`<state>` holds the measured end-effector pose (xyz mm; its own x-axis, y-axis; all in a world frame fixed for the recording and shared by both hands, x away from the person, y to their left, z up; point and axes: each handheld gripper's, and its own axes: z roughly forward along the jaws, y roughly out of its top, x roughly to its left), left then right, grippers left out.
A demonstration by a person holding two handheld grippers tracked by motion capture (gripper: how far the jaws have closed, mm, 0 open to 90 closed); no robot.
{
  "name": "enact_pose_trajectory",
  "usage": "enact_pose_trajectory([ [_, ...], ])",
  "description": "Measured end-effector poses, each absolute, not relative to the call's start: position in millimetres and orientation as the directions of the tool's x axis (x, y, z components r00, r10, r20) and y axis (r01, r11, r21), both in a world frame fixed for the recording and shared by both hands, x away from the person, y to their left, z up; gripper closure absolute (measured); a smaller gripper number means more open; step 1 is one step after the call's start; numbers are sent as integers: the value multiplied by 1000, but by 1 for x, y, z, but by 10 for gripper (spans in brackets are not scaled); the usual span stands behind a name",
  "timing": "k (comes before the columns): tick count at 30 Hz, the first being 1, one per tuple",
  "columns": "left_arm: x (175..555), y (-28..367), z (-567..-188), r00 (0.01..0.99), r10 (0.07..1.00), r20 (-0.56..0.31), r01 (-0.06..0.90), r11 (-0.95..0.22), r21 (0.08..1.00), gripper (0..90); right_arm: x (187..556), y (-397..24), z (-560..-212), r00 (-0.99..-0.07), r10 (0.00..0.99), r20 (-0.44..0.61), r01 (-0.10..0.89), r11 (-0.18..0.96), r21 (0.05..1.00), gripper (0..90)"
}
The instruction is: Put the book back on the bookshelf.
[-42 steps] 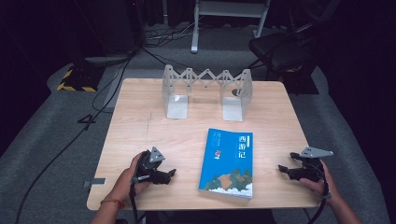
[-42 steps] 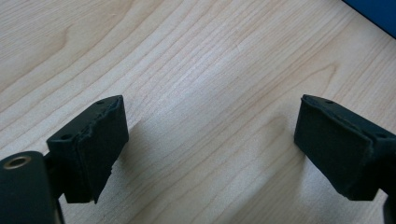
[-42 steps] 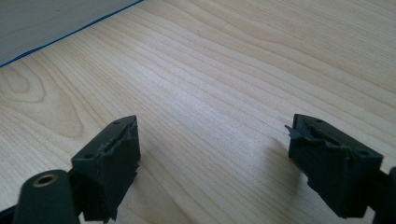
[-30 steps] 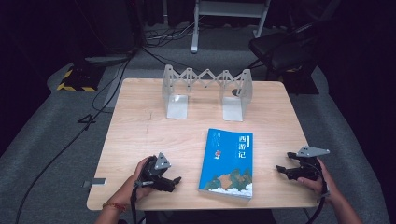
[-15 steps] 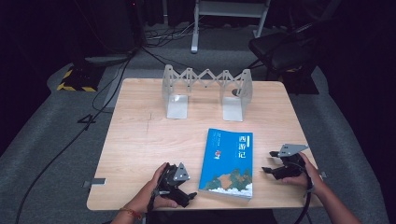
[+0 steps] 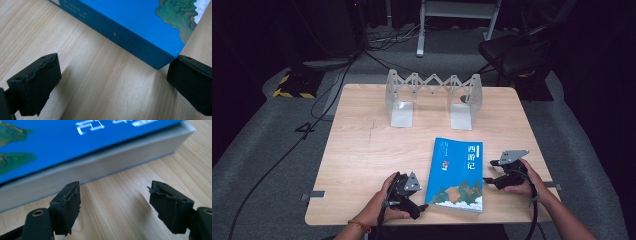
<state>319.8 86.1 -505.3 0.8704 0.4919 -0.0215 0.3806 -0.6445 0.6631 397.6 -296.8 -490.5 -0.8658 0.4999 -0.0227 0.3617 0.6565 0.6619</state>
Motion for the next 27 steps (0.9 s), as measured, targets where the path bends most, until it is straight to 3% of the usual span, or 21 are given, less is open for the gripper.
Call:
enact_pose_trajectory([
  [3,329,89,-505,848,529,-16,406,-630,662,3,401,-295,-490,-866,499,-41,353,666,658,250],
  [11,355,89,-505,851,524,-21,405,-631,662,0,411,-300,-491,-850,525,-31,376,648,662,243],
  [20,356,89,-505,845,535,-18,411,-626,663,2,406,-302,-491,-845,534,2,392,619,681,262],
  [27,354,89,-505,839,545,-19,420,-623,661,3,396,-295,-489,-872,488,-30,352,671,653,270],
])
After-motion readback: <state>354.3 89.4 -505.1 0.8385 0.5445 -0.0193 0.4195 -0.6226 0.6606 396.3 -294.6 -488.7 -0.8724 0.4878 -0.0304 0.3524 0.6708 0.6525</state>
